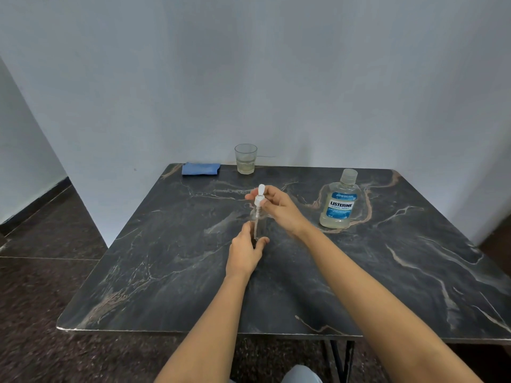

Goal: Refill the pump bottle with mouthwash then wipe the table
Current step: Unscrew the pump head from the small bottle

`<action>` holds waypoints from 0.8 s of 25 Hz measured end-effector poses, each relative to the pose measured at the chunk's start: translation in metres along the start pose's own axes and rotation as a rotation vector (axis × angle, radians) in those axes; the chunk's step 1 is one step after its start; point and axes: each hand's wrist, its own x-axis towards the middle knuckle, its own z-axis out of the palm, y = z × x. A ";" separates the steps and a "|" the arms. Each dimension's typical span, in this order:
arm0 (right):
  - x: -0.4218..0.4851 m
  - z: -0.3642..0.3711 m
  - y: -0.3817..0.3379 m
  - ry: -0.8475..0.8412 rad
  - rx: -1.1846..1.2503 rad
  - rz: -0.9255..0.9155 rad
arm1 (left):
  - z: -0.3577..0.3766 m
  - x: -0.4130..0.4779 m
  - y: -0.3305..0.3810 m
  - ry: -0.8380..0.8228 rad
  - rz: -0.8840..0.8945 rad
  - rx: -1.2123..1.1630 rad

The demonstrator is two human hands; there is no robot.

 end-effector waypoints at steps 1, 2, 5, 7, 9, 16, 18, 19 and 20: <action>0.000 0.000 -0.003 0.002 0.000 -0.007 | 0.000 0.000 0.000 0.000 -0.004 -0.001; 0.001 0.000 -0.007 0.016 0.016 -0.025 | 0.000 0.000 -0.001 0.001 -0.007 -0.002; 0.006 -0.005 -0.026 0.118 0.123 -0.133 | 0.001 0.001 -0.003 0.001 -0.015 -0.009; 0.012 -0.013 -0.041 0.227 0.171 -0.214 | 0.002 0.002 -0.003 0.006 -0.016 -0.020; 0.018 -0.026 -0.050 0.368 0.241 -0.264 | 0.002 0.002 -0.004 0.016 -0.009 -0.025; 0.009 -0.041 0.026 0.536 -0.371 0.309 | 0.003 0.002 -0.004 0.016 -0.003 -0.027; 0.002 -0.035 0.051 0.504 -0.427 0.415 | 0.003 0.003 -0.004 0.016 0.001 -0.039; 0.001 -0.032 0.059 0.511 -0.432 0.436 | 0.003 0.003 -0.005 0.018 0.001 -0.044; 0.000 -0.030 0.065 0.518 -0.430 0.447 | 0.003 0.003 -0.006 0.020 -0.001 -0.048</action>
